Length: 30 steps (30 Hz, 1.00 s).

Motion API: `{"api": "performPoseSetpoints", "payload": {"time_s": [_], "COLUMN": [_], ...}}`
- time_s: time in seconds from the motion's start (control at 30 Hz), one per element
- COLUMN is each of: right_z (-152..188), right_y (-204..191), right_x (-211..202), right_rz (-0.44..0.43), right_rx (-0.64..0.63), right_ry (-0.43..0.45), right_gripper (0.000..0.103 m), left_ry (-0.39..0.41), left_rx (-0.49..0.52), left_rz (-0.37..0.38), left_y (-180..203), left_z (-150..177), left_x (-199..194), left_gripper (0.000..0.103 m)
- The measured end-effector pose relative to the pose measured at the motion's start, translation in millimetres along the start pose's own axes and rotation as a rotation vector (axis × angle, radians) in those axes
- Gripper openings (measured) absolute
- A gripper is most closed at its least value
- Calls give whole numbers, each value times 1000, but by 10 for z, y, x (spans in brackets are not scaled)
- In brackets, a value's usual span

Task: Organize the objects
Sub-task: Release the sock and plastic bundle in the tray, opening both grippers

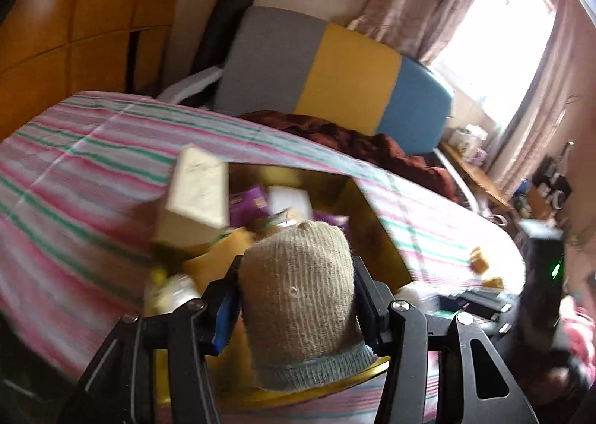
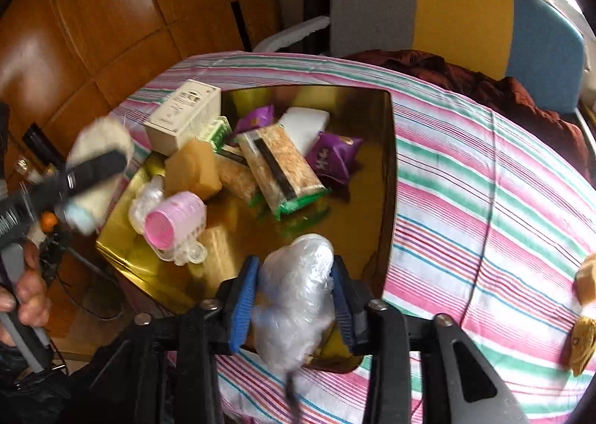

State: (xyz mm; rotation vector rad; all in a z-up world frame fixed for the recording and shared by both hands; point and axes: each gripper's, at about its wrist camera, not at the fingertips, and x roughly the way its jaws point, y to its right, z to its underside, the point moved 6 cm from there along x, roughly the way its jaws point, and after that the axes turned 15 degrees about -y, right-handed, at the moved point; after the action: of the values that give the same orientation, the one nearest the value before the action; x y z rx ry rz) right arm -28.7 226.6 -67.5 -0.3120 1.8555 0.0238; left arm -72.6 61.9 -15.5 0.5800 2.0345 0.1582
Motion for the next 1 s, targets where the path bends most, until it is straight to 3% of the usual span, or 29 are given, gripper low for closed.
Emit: {"api": "performPoseSetpoints", "payload": {"time_s": [0.1,0.27,0.4,0.63,0.7,0.8,1.0], "right_z": [29,96,144,128,118,103,87], "right_y": [51,94,128,112,80,35,2], "right_x": [-27,-79,-108,-167,-183,-209,-324], "right_rz": [-4,-9,1,-4,3,11,38], "right_rx": [36,68,91,113,109,104,96], "right_ry": [10,21,36,66,75,86,120], "right_gripper": [50,50,51,55,62,62,62], "left_ry": [-6,-23,-11,20,25,24,31], "left_rx": [20,53,85,87,78,66,80], "left_rz": [45,39,-14,-194,-214,-251,-245], "left_y": [202,416,435,256,205,131,161], "left_z": [-106,-150,-70,34,58,96,128], "left_x": [93,249,249,192,180,166,96], "left_gripper": [59,64,64,72,74,76,76]}}
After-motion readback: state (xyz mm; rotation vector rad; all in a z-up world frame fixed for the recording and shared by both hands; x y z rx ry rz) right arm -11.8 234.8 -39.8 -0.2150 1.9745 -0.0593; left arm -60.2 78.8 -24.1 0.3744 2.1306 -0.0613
